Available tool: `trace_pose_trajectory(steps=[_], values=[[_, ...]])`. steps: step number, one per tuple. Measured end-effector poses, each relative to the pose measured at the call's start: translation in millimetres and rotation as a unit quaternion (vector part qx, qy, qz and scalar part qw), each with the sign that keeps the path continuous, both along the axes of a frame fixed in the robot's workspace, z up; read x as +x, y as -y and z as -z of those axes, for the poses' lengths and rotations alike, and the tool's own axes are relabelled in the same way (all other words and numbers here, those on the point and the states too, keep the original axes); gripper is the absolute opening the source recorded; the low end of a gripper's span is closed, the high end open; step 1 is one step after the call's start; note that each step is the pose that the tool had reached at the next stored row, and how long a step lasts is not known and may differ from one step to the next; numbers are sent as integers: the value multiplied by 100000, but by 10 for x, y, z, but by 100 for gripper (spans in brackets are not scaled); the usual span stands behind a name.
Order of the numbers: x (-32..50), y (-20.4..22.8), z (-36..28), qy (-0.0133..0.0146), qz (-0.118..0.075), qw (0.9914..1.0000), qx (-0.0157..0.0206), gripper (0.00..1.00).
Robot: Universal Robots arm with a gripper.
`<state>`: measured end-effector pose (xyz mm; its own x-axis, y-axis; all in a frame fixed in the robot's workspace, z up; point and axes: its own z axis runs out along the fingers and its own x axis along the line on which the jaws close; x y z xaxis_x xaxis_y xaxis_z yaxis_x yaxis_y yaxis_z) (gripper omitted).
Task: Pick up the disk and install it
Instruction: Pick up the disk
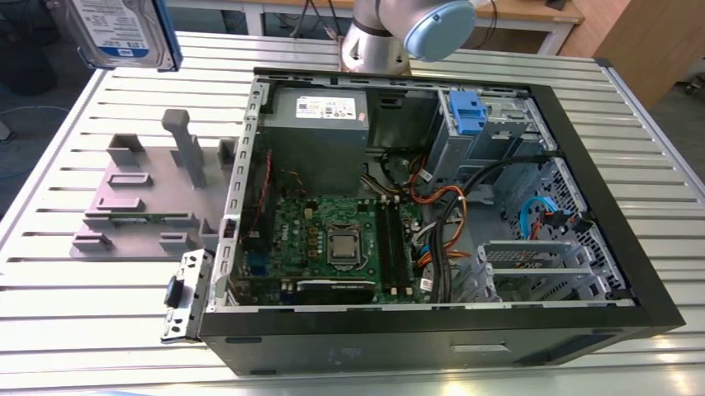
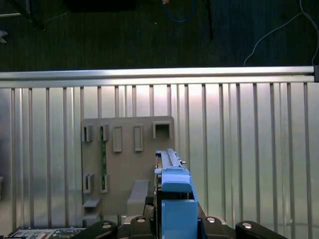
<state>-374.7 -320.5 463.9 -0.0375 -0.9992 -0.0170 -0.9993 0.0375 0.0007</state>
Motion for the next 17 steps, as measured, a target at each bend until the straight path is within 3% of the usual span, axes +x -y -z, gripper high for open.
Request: trace_pose_trajectory(steps=[17], values=[[104,0,0,1,0,100000,-15,36]])
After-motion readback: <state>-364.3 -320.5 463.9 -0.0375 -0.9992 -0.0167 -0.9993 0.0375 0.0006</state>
